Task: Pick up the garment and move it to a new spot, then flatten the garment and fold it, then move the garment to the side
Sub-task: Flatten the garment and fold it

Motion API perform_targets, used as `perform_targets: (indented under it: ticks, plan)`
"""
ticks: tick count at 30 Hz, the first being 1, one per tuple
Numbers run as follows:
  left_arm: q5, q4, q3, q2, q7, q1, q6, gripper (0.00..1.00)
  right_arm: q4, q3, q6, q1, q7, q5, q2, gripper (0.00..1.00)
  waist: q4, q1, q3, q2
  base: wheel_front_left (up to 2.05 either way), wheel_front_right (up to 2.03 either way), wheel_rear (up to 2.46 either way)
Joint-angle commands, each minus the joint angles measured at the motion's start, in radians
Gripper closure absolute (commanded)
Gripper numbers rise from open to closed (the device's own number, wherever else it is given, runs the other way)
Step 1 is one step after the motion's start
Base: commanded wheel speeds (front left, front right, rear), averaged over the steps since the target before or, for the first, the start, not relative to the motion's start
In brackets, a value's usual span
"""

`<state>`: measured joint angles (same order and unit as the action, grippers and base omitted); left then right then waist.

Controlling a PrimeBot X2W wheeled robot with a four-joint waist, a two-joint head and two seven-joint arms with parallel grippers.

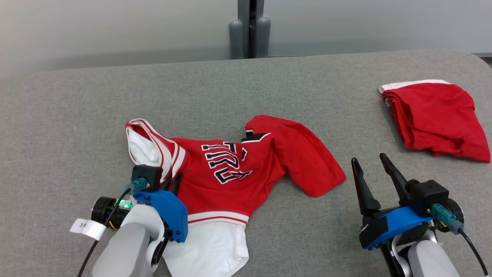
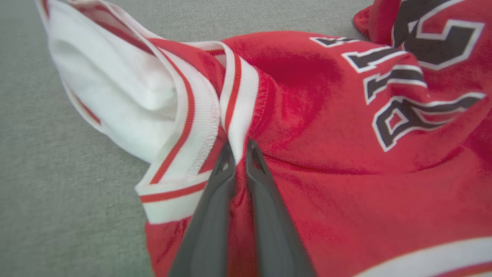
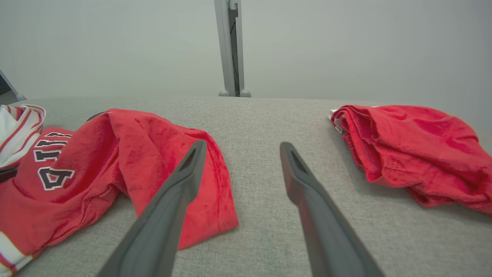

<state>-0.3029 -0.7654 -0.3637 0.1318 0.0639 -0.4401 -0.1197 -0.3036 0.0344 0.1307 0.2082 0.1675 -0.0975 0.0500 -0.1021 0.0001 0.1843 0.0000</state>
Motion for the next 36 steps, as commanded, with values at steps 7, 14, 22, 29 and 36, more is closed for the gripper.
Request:
perform_targets:
  ticks: [7,14,22,29,36]
  plan:
    - [0.038,-0.009,0.009,0.026,-0.143,-0.113,0.041,1.0,0.021,-0.008,0.0,0.012,0.001,0.011,0.001,0.0,-0.013,-0.0001,0.04,0.0,0.0,0.0,0.0]
    - [0.061,-0.064,0.01,0.039,-0.236,-0.219,0.07,0.83,0.024,-0.02,0.0,0.036,0.011,0.017,0.001,0.0,-0.024,-0.0001,0.062,0.0,0.0,0.0,0.0]
    - [-0.02,-0.047,0.069,0.009,-0.324,-0.172,0.035,0.0,0.014,-0.052,0.0,0.025,0.053,0.01,0.001,0.0,-0.013,-0.0001,0.052,0.0,0.0,0.0,0.0]
    - [-0.041,0.158,0.128,-0.009,-0.33,-0.003,0.021,0.0,0.004,-0.091,0.0,0.004,0.075,0.019,0.001,0.0,0.03,-0.0001,0.008,0.0,0.0,0.0,0.0]
    - [-0.049,0.277,0.16,-0.043,-0.33,0.188,0.024,0.0,-0.022,-0.082,0.0,-0.025,0.085,0.022,0.001,0.0,0.063,-0.0001,-0.059,0.0,0.0,0.0,0.0]
